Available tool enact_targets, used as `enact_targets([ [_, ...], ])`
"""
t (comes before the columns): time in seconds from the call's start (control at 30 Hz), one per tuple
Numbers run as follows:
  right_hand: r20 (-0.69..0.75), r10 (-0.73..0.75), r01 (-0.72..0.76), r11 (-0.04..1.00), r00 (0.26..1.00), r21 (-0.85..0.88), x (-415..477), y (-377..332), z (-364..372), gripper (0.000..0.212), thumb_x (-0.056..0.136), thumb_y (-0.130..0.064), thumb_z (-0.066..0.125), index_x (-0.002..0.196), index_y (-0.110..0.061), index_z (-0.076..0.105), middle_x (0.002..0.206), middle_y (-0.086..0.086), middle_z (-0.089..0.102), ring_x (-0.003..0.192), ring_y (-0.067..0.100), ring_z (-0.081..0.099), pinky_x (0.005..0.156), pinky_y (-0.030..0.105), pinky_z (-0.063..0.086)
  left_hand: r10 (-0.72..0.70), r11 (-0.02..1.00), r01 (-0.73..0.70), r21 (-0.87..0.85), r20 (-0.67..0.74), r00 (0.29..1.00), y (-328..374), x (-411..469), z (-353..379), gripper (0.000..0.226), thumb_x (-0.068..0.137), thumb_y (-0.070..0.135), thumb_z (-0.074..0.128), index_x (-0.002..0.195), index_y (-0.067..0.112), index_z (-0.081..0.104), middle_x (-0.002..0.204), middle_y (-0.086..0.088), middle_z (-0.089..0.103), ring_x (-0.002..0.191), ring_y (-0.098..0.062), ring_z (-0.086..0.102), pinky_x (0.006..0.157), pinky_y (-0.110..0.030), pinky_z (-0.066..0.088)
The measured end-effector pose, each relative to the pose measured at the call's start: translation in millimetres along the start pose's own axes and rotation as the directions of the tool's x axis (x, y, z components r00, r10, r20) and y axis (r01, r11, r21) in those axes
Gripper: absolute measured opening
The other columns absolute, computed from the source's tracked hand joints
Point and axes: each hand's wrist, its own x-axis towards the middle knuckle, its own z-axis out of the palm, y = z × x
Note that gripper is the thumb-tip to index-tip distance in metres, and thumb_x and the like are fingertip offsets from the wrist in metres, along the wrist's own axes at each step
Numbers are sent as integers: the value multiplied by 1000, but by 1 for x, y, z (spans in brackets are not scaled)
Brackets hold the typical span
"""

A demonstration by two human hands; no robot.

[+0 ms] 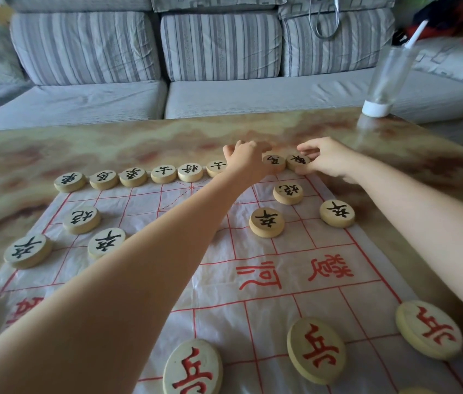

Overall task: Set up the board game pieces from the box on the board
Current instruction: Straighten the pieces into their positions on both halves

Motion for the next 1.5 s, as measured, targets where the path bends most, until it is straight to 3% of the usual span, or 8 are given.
enact_targets([
  [0.13,-42,-19,17,999,999,-44,1,3,3,68,69,-20,81,129,-7,53,127,8,56,102,13,47,95,25,36,-23,1000,22,-2,-61,998,-8,3,5,22,80,47,62,97,34,60,112,4,67,116,-22,44,87,-34,21],
  [0.3,-98,-19,13,998,995,-54,5,10,8,61,67,-24,82,122,-8,59,106,4,58,94,13,49,92,27,39,-8,1000,8,-6,-74,997,-8,2,10,49,75,57,63,113,26,63,111,3,67,117,-24,40,93,-35,22],
  [0.4,-147,-11,6,999,989,-39,5,11,9,59,64,-29,84,115,-10,63,109,8,63,94,15,52,90,30,42,-4,1000,5,13,-87,996,-8,1,10,55,72,61,64,114,26,63,111,4,67,116,-24,39,95,-36,22],
  [0.53,-167,-22,10,997,986,-70,2,7,10,59,64,-32,84,114,-10,63,100,0,56,94,15,51,82,26,40,-20,1000,22,18,-100,995,-6,0,9,54,69,61,66,109,25,64,108,2,67,115,-24,38,97,-36,22],
  [0.67,-152,-8,4,1000,988,-25,0,8,8,69,64,-29,84,124,-8,57,109,3,57,107,19,55,97,30,40,-18,999,22,39,-105,994,-6,-1,7,57,66,63,66,109,26,63,110,4,66,115,-23,38,94,-36,23],
  [0.87,-110,-26,26,1000,994,-8,0,11,6,59,68,-19,81,122,-8,60,118,11,63,96,13,52,92,26,41,-3,999,5,36,-76,997,-6,0,6,61,70,64,62,117,25,60,113,5,66,118,-21,37,93,-36,22],
  [1.27,-118,-37,38,999,992,4,-1,10,8,57,73,-17,78,125,-6,57,121,11,61,98,12,50,93,24,39,-16,999,18,31,-57,998,-7,-4,7,59,73,64,60,119,27,59,105,2,69,116,-23,37,90,-36,21],
  [1.5,-97,3,-1,1000,995,21,-3,10,7,65,71,-15,79,130,-7,52,128,11,58,108,15,52,102,29,39,-22,999,22,36,-17,1000,-6,-4,4,64,74,62,60,127,27,51,117,6,64,122,-21,32,90,-34,20],
])
